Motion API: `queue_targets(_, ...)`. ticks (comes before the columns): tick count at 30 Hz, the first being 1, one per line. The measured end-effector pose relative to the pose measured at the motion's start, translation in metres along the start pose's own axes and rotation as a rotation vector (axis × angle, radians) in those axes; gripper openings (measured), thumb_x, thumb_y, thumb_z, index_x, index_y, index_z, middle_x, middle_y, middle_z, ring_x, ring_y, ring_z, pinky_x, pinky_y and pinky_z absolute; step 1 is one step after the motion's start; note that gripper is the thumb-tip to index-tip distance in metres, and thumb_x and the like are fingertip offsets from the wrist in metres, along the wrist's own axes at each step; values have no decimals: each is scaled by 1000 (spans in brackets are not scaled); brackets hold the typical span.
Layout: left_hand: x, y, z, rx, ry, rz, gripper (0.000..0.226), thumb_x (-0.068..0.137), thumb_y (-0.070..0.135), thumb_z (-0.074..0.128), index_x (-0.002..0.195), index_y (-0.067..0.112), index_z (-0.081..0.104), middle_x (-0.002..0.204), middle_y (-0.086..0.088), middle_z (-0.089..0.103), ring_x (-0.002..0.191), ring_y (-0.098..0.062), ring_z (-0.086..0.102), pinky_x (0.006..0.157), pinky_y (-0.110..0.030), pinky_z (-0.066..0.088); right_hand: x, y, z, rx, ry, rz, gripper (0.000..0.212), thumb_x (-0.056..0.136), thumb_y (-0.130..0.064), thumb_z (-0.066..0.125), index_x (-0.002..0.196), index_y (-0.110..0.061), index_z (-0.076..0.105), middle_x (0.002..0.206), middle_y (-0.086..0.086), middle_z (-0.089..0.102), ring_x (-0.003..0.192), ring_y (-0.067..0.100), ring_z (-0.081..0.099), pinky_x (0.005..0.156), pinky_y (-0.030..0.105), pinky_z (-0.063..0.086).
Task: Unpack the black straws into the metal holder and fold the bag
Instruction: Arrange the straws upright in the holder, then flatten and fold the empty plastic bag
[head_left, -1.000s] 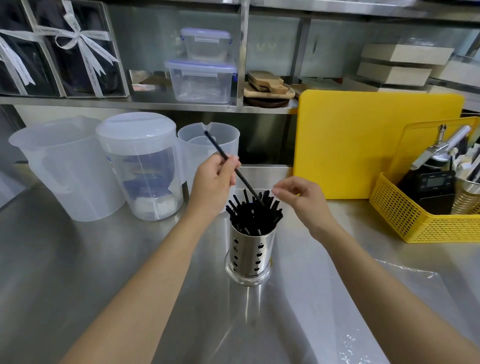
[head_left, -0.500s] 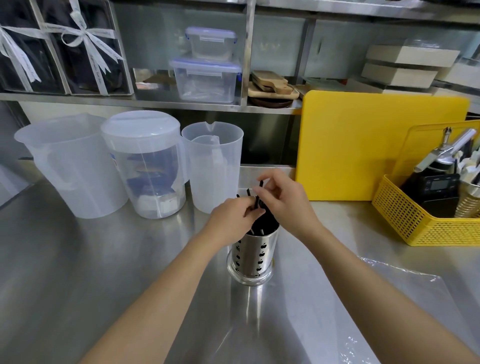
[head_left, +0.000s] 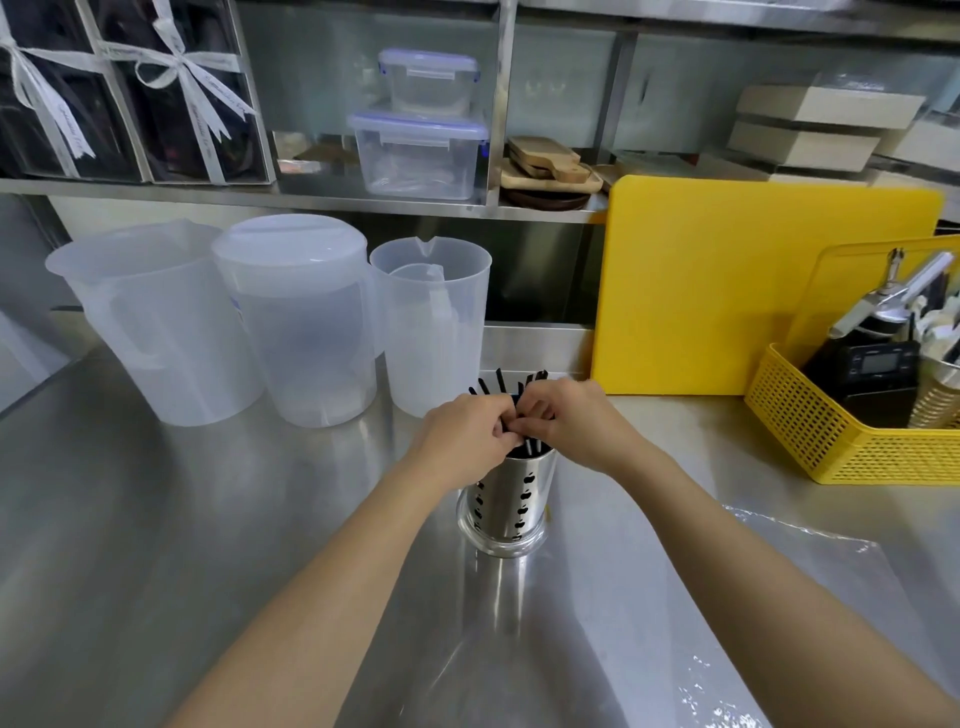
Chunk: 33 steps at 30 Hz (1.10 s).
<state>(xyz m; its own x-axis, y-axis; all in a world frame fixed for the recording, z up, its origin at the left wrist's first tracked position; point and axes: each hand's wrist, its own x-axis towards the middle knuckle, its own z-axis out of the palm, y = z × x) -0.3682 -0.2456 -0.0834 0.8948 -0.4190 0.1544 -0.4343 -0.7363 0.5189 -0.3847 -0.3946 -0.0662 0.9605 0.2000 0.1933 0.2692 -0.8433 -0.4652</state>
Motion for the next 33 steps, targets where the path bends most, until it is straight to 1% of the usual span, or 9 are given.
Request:
queue_targets(2, -3, 6, -5, 50, 62, 15, 8, 84, 36, 55, 80, 29, 53, 61, 12, 50, 69, -15, 52, 53, -26, 32, -5, -1, -9, -9, 50, -24, 23, 84, -33, 63, 98, -15, 63, 92, 2, 68, 88, 19, 58, 88, 38, 43)
queue_targets(5, -7, 23, -13, 61, 196, 77, 12, 84, 41, 54, 83, 29, 55, 65, 10, 56, 69, -17, 55, 57, -28, 34, -17, 3, -30, 124, 180, -4, 24, 84, -31, 63, 101, -14, 61, 85, 1, 63, 78, 17, 55, 70, 29, 44)
queue_targets(9, -16, 57, -5, -31, 286, 227, 14, 85, 42, 53, 83, 28, 56, 60, 9, 55, 63, -12, 51, 53, -28, 34, -45, 28, -52, 155, 243, 59, 23, 85, -32, 63, 104, -19, 59, 83, 1, 65, 69, 10, 54, 58, 20, 40)
queue_targets(14, -23, 94, 45, -82, 108, 280, 19, 87, 44, 51, 91, 26, 57, 70, 10, 58, 71, -14, 54, 64, -31, 44, -98, 81, -59, 150, 235, 230, 27, 85, -32, 63, 107, -18, 58, 79, -3, 61, 69, 13, 54, 63, 29, 43)
queue_targets(19, -28, 111, 122, -29, -171, 216, 25, 88, 40, 51, 104, 22, 57, 94, 5, 61, 96, -19, 56, 71, -26, 35, -164, 155, -58, 25, 40, 464, 43, 85, -37, 61, 124, -20, 53, 111, 3, 64, 85, 14, 56, 72, 25, 39)
queue_targets(21, -30, 115, 150, 7, -228, 207, 35, 88, 41, 52, 115, 20, 54, 113, -1, 59, 109, -20, 51, 83, -26, 35, -191, 184, -57, -2, 18, 561, 48, 85, -37, 61, 128, -19, 51, 121, 6, 61, 98, 18, 57, 77, 23, 38)
queue_targets(25, -35, 130, 198, 28, -256, 150, 51, 88, 46, 50, 131, 18, 43, 133, -3, 46, 125, -21, 38, 104, -31, 27, -240, 236, -52, -66, 19, 769, 57, 87, -38, 58, 135, -13, 42, 138, 13, 47, 123, 28, 46, 97, 32, 36)
queue_targets(29, -41, 140, 229, 118, -225, -6, 56, 87, 48, 50, 133, 19, 38, 141, -4, 34, 130, -23, 29, 105, -34, 23, -272, 272, -48, -37, 87, 1008, 59, 85, -38, 61, 130, -4, 43, 131, 23, 48, 119, 37, 48, 95, 41, 39)
queue_targets(33, -45, 139, 243, 188, -292, -220, 67, 78, 41, 64, 134, 19, 34, 147, -11, 22, 135, -30, 22, 108, -40, 23, -287, 287, -36, 135, 76, 1085, 61, 77, -37, 70, 119, -1, 45, 119, 21, 55, 109, 36, 54, 86, 38, 42)
